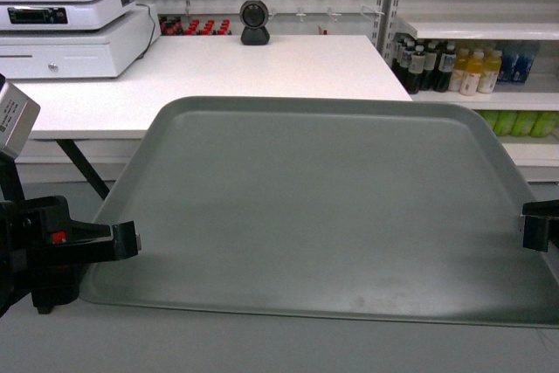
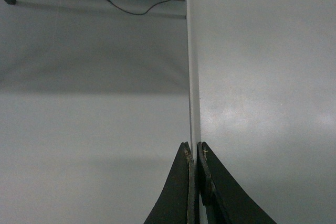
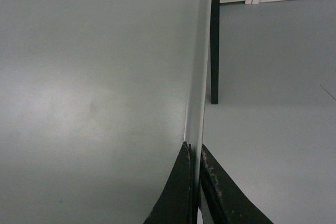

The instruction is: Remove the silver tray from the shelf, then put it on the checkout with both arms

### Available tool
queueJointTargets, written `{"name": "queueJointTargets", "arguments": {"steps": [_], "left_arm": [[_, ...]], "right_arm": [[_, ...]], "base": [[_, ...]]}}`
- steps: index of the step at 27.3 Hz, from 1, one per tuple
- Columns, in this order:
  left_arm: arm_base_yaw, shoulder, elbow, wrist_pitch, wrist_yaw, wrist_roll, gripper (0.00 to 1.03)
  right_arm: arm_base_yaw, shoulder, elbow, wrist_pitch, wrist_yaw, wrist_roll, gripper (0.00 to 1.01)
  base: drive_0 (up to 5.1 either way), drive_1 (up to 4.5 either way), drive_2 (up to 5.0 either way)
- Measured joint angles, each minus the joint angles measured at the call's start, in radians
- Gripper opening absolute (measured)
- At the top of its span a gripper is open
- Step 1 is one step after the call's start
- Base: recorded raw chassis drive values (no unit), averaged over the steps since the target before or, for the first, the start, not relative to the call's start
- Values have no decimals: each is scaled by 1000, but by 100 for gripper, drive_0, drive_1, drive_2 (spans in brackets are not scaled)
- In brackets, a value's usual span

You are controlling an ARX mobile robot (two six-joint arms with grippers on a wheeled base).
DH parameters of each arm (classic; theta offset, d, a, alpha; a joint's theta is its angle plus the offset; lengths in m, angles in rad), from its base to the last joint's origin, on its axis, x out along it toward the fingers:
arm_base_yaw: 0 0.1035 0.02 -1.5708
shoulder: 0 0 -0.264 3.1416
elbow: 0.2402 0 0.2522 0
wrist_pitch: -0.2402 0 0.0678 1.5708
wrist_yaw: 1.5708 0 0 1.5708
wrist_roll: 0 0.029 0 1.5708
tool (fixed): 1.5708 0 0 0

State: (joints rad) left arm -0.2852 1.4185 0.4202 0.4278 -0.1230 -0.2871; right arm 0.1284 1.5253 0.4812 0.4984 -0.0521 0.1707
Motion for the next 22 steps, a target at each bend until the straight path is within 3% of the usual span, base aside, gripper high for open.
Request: {"name": "queueJointTargets", "arguments": {"steps": [22], "left_arm": [[0, 0, 0, 5, 0, 3, 2]], "right_arm": [[2, 0, 0, -3, 3, 5, 3]], "base": [[-3, -3, -3]]}}
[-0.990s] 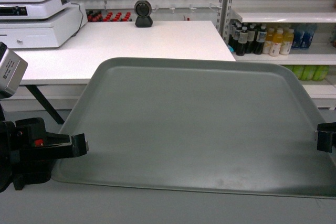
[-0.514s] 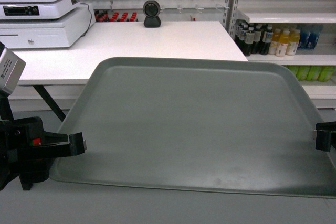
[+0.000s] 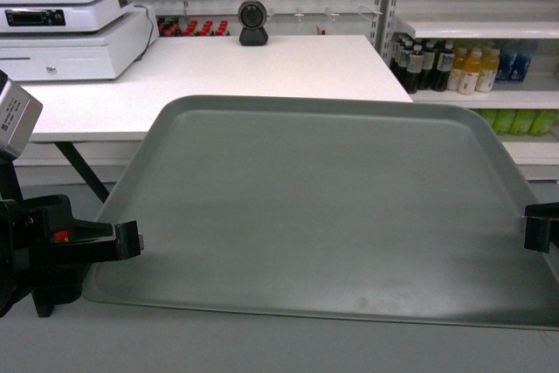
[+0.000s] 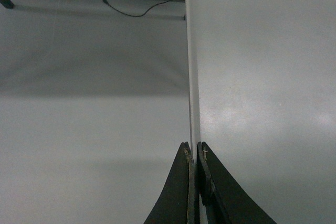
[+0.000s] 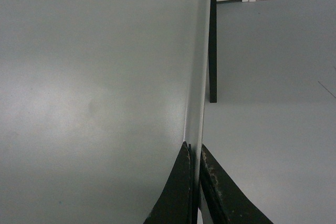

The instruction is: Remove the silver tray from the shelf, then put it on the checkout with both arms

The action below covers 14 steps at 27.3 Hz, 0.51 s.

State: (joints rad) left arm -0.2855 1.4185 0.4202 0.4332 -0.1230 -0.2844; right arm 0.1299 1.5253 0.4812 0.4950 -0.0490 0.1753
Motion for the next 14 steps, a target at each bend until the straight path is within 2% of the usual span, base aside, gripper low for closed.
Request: {"name": "queueJointTargets", "arguments": {"steps": [10, 12, 14], "left_arm": [[0, 0, 0, 0, 0, 0, 2], [0, 0, 0, 0, 0, 0, 2], [0, 0, 0, -1, 0, 0, 2]], "right_arm": [[0, 0, 0, 0, 0, 0, 3], [0, 0, 0, 0, 0, 0, 3], [0, 0, 0, 0, 0, 0, 3]], "base": [[0, 0, 0], [3, 137, -130], [1, 433, -430]]}}
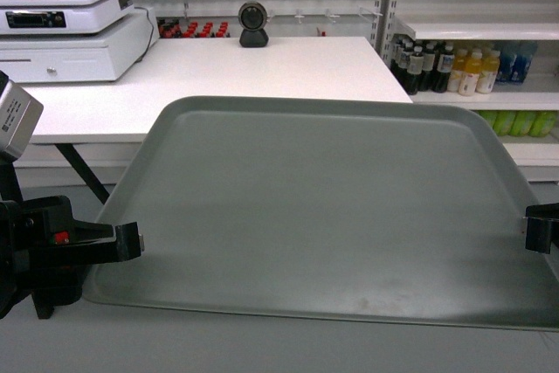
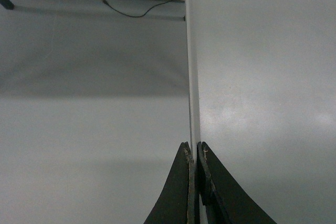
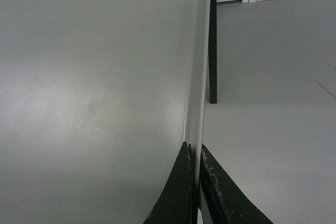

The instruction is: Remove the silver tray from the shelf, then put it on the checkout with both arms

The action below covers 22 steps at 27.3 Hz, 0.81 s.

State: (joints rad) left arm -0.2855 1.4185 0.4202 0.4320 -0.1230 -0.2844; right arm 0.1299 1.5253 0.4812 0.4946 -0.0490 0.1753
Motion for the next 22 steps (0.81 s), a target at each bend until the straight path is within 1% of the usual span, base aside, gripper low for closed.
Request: {"name": "queueJointTargets", "arguments": {"steps": [22], "left_arm": [[0, 0, 0, 2, 0, 0, 2]], "right_arm": [[0, 0, 0, 2, 0, 0, 3]], "base": [[3, 434, -429]]}}
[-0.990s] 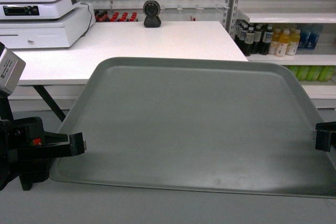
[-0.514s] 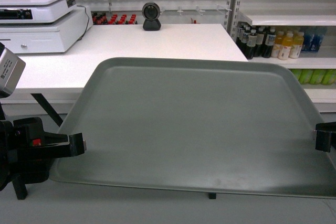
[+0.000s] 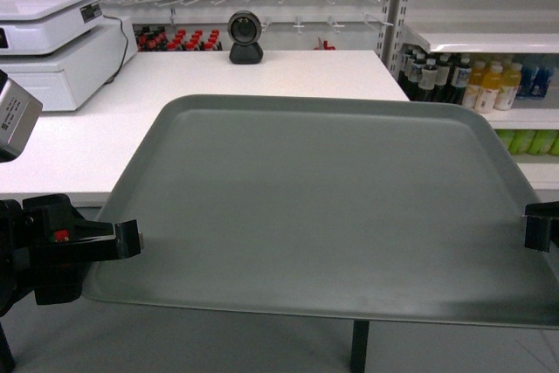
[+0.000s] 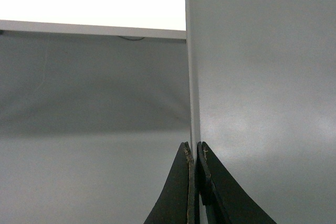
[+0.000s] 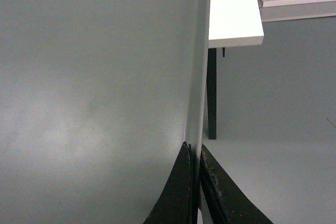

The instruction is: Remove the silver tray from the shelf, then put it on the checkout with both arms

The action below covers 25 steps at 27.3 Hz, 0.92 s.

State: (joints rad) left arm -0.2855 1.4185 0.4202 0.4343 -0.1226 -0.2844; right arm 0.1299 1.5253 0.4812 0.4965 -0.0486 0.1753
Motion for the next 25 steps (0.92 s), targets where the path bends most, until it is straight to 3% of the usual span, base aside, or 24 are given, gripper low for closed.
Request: {"name": "queueJointTargets", "arguments": {"steps": [17, 25], "left_arm": [[-2, 0, 0, 3, 0, 0, 2], [-2, 2, 1, 2, 0, 0, 2]], "right_arm": [[-1, 0, 0, 0, 3, 0, 3], [-5, 0, 2, -2, -5, 0, 3]], "base": [[-52, 439, -386], [0, 0, 0]]}}
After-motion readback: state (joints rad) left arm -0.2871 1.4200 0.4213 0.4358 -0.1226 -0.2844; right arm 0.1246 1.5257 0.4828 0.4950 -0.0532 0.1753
